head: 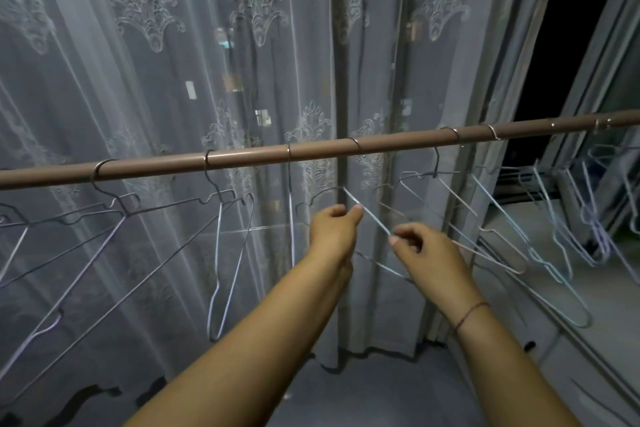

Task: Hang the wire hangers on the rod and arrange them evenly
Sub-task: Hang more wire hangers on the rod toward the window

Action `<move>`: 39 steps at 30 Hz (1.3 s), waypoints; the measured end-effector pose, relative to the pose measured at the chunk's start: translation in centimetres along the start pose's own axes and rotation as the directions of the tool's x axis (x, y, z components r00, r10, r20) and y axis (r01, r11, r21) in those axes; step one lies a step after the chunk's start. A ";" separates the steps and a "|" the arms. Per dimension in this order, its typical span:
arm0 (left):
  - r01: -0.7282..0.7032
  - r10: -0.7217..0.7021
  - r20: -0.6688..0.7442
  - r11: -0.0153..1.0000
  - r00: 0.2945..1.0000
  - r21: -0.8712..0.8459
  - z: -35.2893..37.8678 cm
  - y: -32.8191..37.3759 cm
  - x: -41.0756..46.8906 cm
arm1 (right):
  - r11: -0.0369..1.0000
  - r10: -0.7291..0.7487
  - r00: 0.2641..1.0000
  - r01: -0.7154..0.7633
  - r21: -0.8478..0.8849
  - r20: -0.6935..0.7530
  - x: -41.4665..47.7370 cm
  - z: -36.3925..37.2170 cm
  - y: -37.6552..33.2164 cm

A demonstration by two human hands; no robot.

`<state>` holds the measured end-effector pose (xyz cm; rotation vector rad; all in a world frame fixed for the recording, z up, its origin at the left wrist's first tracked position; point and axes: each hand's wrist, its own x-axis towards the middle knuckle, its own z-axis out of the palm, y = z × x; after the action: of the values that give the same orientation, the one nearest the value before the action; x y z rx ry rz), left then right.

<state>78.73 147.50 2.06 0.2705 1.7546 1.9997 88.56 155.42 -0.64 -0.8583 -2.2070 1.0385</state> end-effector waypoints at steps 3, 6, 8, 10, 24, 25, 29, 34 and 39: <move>0.045 -0.043 0.032 0.997 0.999 -0.060 1.4 -0.1 0.5 | 0.995 -0.009 1.000 0.010 0.095 -0.012 -0.1 0.5 1.0; 0.020 -0.019 0.012 0.997 1.000 -0.080 2.6 0.5 0.9 | 0.983 -0.029 0.999 0.036 0.180 -0.039 0.6 0.7 1.2; -0.013 0.013 0.004 0.997 1.000 -0.070 3.4 1.2 1.3 | 0.976 -0.041 0.997 0.054 0.211 -0.068 1.3 0.6 0.7; -0.038 0.037 -0.024 0.997 0.999 -0.069 4.1 1.8 2.1 | 0.969 -0.071 0.993 0.090 0.231 -0.090 2.1 0.3 0.2; 0.070 -0.108 0.124 0.959 0.986 0.275 2.6 -4.8 0.6 | 0.965 -0.087 0.996 0.085 0.248 -0.002 4.3 -0.5 7.0; 0.052 -0.098 0.137 0.951 0.986 0.305 2.2 -5.2 0.4 | 0.971 -0.102 0.995 0.101 0.217 -0.009 4.3 -0.4 7.3; -0.010 -0.074 0.183 0.908 0.980 0.419 0.6 -6.4 -0.8 | 0.971 -0.233 0.972 0.234 -0.037 0.031 3.5 -0.2 8.0; -0.067 -0.047 0.214 0.865 0.976 0.498 -0.7 -7.8 -1.5 | 0.923 -0.262 0.961 0.278 -0.265 0.093 2.2 -0.3 9.0; -0.122 0.028 0.202 0.872 0.979 0.474 -1.9 -7.6 -2.1 | 0.953 -0.222 0.961 0.249 -0.171 0.166 0.4 -1.8 9.3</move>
<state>81.34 145.50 -5.35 0.6775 2.1200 1.4868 92.45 161.15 -7.14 -0.5919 -2.4916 0.8063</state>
